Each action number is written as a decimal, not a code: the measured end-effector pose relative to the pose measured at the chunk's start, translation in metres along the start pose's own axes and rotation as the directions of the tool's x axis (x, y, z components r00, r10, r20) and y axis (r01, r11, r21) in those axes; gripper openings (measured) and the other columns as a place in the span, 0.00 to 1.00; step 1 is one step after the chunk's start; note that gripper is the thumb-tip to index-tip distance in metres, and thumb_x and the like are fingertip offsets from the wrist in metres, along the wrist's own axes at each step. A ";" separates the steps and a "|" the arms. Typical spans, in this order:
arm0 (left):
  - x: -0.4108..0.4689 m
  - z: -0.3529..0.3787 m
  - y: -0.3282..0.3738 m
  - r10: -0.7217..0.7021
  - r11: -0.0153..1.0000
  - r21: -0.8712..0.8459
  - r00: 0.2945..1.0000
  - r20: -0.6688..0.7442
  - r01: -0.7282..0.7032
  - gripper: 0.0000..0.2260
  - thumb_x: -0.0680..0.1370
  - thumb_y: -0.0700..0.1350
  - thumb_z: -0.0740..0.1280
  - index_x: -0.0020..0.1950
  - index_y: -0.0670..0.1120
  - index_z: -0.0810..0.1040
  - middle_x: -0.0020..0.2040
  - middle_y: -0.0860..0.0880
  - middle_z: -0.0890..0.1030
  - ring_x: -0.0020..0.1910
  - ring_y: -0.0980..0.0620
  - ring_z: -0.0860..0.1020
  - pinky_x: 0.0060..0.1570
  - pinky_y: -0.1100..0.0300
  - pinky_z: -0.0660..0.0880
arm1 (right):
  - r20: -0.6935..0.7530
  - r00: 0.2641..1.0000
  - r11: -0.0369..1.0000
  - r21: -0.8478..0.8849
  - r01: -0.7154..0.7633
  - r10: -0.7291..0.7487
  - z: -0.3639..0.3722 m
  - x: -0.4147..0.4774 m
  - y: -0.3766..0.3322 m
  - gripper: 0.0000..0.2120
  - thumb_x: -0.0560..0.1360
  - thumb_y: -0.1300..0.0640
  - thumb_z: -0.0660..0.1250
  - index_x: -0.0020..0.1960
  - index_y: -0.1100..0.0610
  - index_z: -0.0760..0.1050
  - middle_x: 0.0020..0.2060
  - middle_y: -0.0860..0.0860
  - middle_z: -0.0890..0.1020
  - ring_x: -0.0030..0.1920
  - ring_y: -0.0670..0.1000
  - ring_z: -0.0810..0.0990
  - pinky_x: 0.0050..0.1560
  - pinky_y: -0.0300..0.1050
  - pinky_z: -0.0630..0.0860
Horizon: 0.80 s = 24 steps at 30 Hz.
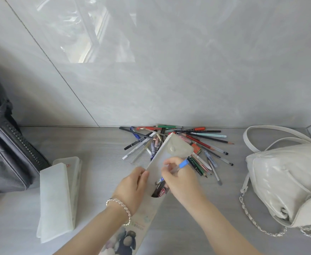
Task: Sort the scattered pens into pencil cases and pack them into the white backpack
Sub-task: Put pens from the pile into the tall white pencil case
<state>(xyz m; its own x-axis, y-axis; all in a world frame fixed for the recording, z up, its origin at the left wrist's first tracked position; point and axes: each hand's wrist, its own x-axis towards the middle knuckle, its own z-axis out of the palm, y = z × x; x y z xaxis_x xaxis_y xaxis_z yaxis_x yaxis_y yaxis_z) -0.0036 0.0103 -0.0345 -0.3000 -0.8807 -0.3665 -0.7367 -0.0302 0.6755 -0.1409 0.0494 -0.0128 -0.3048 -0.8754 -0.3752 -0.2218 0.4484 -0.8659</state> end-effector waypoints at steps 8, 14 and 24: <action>-0.001 0.003 0.002 0.012 0.999 -0.033 0.999 0.040 -0.010 0.11 0.80 0.50 0.54 0.39 0.53 0.68 0.32 0.52 0.71 0.31 0.56 0.68 0.33 0.67 0.65 | -0.303 0.937 0.976 0.073 0.207 -0.176 -0.001 0.014 0.012 0.28 0.66 0.60 0.75 0.49 0.38 0.62 0.40 0.44 0.76 0.29 0.46 0.75 0.35 0.29 0.71; 0.002 0.003 0.011 0.002 0.999 -0.051 1.000 0.005 -0.001 0.11 0.80 0.50 0.55 0.37 0.54 0.66 0.30 0.53 0.70 0.30 0.57 0.68 0.31 0.67 0.64 | -0.245 0.818 0.773 -0.541 0.331 -0.521 0.009 0.018 0.034 0.15 0.69 0.46 0.65 0.48 0.55 0.80 0.44 0.47 0.82 0.46 0.49 0.78 0.48 0.38 0.75; 0.026 -0.015 0.002 -0.133 0.986 -0.118 0.978 -0.162 0.115 0.13 0.81 0.48 0.53 0.36 0.53 0.67 0.32 0.50 0.69 0.31 0.54 0.67 0.31 0.61 0.63 | -0.229 0.949 0.829 -0.557 0.054 -0.215 -0.065 0.085 0.058 0.12 0.75 0.61 0.64 0.58 0.61 0.76 0.53 0.55 0.80 0.53 0.53 0.78 0.56 0.46 0.74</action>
<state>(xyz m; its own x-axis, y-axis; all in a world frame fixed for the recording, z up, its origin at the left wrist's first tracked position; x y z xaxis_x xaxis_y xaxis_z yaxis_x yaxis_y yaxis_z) -0.0043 -0.0191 -0.0328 -0.0968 -0.9338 -0.3444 -0.6898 -0.1865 0.6996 -0.2394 0.0131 -0.0737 -0.4534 -0.8863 -0.0941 -0.7162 0.4252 -0.5535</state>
